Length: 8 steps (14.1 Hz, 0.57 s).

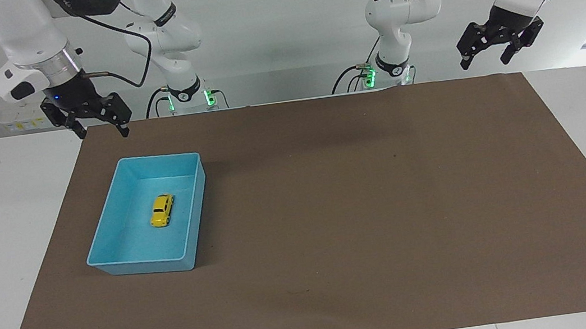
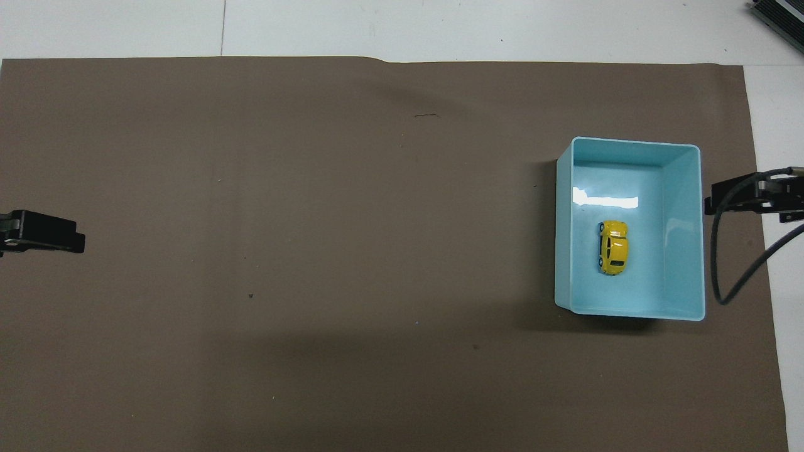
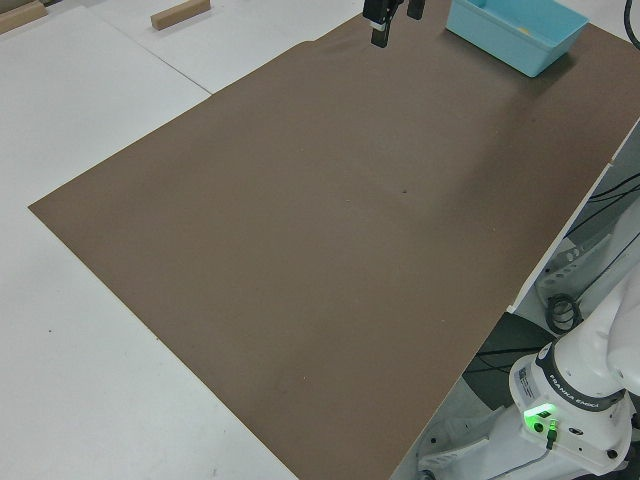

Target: Wind up and store yellow beetle car

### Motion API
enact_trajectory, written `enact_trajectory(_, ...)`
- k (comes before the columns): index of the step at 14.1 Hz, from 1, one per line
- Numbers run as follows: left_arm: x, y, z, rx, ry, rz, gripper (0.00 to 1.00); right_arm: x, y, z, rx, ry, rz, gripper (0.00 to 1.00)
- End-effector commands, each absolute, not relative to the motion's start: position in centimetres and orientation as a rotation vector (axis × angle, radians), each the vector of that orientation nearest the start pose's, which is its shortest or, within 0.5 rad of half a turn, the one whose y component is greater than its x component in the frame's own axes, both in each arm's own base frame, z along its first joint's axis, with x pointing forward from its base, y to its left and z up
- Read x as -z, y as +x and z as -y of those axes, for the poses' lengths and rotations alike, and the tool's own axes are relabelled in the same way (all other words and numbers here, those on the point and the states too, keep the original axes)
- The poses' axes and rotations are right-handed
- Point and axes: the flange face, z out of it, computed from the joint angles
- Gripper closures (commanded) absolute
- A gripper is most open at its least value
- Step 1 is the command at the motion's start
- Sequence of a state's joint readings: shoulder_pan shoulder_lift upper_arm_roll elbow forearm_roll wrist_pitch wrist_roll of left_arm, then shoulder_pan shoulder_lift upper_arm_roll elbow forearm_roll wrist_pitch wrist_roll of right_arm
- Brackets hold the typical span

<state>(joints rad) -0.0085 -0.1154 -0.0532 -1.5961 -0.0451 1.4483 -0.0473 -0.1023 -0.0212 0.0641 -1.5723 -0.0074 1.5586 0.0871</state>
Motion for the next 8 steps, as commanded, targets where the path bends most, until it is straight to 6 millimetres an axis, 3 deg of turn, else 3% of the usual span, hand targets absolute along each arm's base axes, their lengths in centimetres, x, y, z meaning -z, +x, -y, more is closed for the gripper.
enact_trajectory(1,-66.42,49.75,3.90,-0.047,-3.182,-0.051,0.00,-63.63,54.54,2.42,-0.005,-3.142,-0.154,0.00)
enact_trajectory(8,-66.55,50.09,3.64,-0.037,-3.180,-0.063,0.00,-63.53,54.50,2.44,-0.012,-3.143,-0.157,0.00)
